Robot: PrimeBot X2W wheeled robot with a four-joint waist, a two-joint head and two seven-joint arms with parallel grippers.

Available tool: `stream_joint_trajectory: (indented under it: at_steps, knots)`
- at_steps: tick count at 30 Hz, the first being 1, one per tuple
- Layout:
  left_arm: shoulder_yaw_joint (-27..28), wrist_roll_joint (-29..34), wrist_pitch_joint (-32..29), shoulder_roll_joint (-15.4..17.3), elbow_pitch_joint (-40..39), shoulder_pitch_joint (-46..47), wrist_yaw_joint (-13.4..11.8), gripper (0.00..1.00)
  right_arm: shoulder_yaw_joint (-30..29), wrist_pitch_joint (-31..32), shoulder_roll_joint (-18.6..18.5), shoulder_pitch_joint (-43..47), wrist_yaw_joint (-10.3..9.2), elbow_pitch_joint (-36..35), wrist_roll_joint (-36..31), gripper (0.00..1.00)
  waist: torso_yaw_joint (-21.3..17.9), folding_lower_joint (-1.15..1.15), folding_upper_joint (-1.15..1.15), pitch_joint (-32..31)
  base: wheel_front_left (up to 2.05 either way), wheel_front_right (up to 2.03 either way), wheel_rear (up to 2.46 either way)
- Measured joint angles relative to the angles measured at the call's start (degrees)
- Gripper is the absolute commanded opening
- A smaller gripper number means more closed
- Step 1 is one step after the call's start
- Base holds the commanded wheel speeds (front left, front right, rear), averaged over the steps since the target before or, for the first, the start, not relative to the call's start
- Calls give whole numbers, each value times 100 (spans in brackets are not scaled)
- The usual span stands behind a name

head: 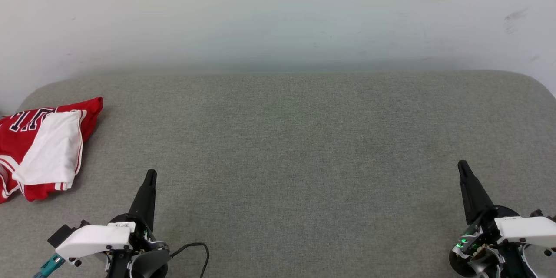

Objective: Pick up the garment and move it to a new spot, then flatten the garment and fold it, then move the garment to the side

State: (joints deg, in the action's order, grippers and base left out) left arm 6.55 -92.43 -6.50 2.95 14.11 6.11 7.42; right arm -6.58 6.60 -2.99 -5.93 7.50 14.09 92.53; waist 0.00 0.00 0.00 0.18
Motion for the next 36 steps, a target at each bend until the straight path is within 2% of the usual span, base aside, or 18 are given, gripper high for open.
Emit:
stream_joint_trajectory:
  at_steps: [36]
  knots:
    - [0,0,0,0,0,0,0,0,2,0,0,0,0,0,0,0,0,0,0,0,0,0,0]
